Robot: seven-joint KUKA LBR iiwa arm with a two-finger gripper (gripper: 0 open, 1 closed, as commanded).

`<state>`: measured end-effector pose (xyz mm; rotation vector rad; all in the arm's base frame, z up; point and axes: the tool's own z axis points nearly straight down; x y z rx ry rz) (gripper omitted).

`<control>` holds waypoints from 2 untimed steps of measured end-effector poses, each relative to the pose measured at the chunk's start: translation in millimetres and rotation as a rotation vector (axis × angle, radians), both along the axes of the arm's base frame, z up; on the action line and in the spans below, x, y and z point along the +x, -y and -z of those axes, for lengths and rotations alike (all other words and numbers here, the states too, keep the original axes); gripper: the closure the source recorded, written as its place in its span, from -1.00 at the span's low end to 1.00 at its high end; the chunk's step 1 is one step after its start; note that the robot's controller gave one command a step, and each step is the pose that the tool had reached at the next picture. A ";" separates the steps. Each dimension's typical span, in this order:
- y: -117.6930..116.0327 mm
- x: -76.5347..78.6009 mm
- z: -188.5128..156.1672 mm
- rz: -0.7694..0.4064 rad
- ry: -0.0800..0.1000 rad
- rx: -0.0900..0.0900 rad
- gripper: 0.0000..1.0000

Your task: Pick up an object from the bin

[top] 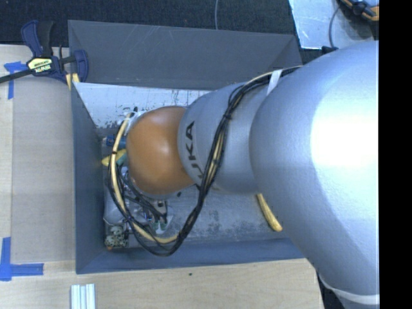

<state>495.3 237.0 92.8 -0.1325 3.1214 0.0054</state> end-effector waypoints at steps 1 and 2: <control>23.5 -6.1 13.1 -0.014 0.006 0.003 -1.00; 15.3 1.3 13.7 0.208 0.001 0.005 -1.00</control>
Offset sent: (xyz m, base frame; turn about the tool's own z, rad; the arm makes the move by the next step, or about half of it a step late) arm 0.0060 0.0001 -0.0130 0.3223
